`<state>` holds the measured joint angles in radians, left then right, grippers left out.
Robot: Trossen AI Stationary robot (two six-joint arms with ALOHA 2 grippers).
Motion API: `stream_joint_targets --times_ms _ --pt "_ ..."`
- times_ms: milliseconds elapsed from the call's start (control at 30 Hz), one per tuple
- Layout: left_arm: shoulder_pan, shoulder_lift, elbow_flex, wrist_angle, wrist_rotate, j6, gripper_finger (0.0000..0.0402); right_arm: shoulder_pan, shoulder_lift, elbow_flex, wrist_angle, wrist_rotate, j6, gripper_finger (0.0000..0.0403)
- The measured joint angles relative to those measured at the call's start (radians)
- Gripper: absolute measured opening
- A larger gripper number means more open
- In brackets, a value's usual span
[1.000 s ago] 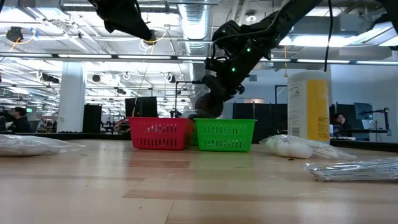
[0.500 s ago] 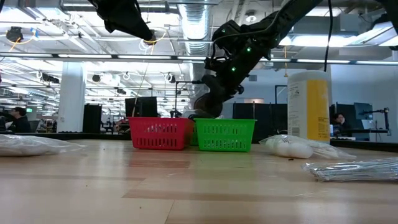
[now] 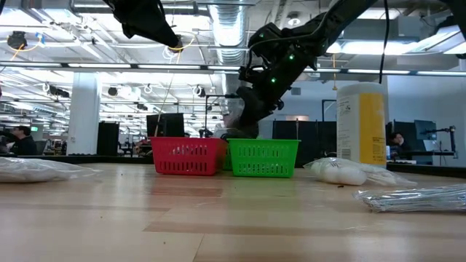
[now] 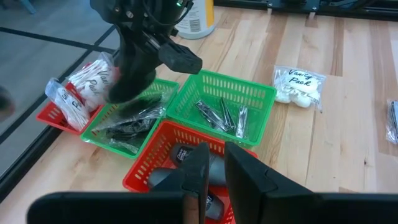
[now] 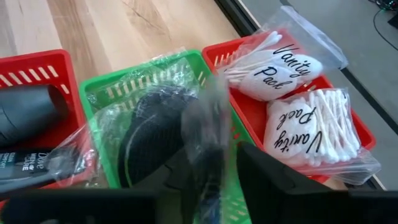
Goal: Pick & Place Travel size toiletries
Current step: Put the black hairbrush into the top green bin, then put the silver nail cutter into the bottom green bin
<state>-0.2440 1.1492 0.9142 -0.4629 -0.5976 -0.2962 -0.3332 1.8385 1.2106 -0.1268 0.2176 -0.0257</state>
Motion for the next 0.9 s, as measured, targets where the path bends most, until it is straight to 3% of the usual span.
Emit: stream_joint_targets --times_ms 233,467,667,900 --pt "0.0 0.0 0.0 0.0 0.0 0.0 0.0044 0.0 0.0 0.0 0.006 0.016 0.0 0.0162" --pt "0.0 0.0 0.0 0.0 0.0 0.0 0.0044 0.021 -0.039 0.0 0.079 -0.01 0.0 0.02" --pt "0.0 0.0 0.0 0.0 0.0 0.0 0.0044 0.084 -0.064 0.0 0.012 -0.092 0.024 0.0209" --pt "0.0 0.0 0.0 -0.001 0.0 0.0 0.0044 0.217 -0.131 0.0 -0.185 -0.094 0.088 0.0193"
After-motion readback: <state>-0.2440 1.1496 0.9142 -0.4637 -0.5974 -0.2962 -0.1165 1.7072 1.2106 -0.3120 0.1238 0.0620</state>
